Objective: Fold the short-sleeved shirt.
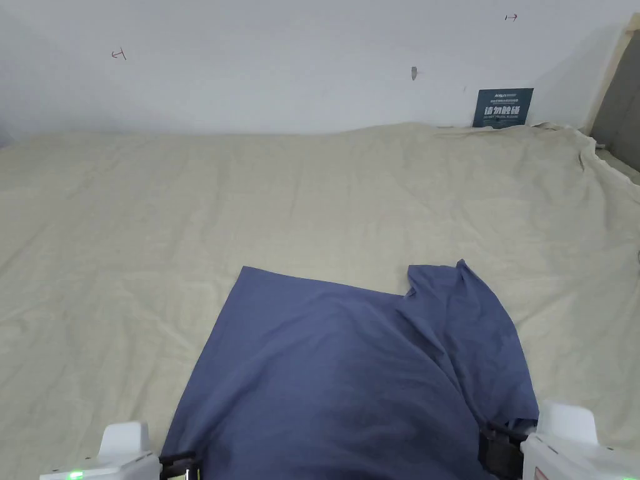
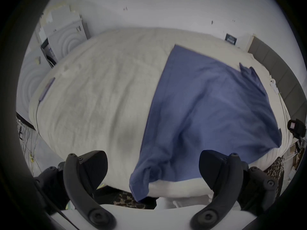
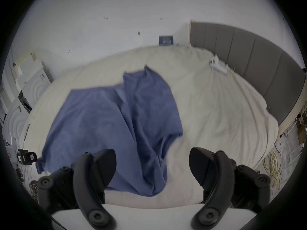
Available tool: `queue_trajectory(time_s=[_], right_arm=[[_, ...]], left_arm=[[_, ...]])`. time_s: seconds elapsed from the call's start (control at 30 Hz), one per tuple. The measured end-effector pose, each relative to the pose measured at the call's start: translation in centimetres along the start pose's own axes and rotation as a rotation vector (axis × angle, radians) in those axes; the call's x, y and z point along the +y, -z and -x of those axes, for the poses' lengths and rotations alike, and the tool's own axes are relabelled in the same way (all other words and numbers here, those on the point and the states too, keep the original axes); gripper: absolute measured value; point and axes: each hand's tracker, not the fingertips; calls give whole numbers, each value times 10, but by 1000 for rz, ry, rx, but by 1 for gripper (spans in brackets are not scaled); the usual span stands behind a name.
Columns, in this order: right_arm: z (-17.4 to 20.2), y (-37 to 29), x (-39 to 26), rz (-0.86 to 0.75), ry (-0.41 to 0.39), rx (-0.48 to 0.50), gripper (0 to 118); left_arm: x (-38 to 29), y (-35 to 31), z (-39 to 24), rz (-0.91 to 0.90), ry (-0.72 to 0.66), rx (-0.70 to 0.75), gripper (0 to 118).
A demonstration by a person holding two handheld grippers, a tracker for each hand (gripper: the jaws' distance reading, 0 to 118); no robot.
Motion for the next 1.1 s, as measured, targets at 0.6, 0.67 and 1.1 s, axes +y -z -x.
queue_trajectory(time_s=[0.6, 0.67, 1.1], right_arm=[[-3, -78, 67, -456, -99, -39, 38], [-4, -80, 66, -470, -97, -33, 27], [-3, -79, 85, -531, -94, -28, 0]], left_arm=[[78, -111, -60, -535, 67, -150, 52], [77, -112, -66, -549, 91, -191, 44], [130, -79, -85, -485, 125, -284, 0]])
